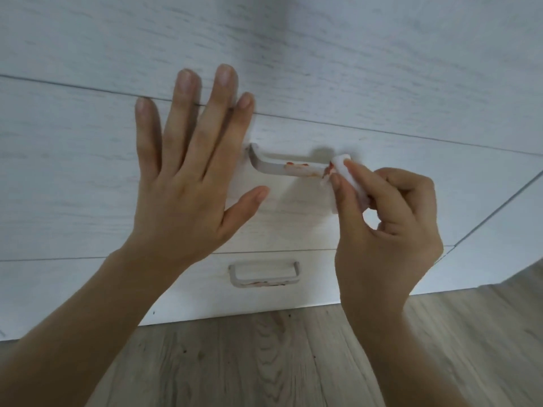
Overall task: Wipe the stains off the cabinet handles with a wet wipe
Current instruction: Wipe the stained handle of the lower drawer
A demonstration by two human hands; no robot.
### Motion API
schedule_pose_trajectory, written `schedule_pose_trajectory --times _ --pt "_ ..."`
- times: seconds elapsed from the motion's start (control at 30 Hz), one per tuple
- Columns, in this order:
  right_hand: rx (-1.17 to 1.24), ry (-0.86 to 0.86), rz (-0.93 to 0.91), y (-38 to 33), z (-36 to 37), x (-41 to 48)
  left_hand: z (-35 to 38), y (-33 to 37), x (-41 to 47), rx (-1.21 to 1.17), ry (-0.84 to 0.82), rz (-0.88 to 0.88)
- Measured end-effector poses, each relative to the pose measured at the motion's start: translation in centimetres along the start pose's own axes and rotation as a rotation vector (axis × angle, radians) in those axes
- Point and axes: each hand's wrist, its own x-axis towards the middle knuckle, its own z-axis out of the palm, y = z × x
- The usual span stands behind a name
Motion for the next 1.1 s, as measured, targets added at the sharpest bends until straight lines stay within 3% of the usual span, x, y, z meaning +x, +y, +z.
schedule_pose_trajectory --times 0.1,0.47,0.57,0.83,0.93,1.1 --pt "0.043 0.021 0.092 0.7 -0.4 0.5 0.2 0.1 0.0 0.009 0.012 0.002" --pt "0.107 -0.051 0.084 0.0 -0.1 0.2 0.1 -0.1 0.0 -0.016 0.017 0.016" --pt "0.037 -0.037 0.032 -0.1 0.2 -0.1 0.0 -0.2 -0.1 -0.022 0.007 0.019" --pt "0.176 0.054 0.138 -1.4 1.5 -1.1 -0.1 -0.2 -0.1 -0.035 0.007 0.016" --pt "0.140 0.011 0.112 -1.5 1.2 -1.1 -0.3 -0.2 -0.1 -0.058 0.013 0.018" --pt "0.168 0.022 0.245 -0.8 0.0 -0.4 -0.1 -0.4 -0.2 -0.034 0.027 0.020"
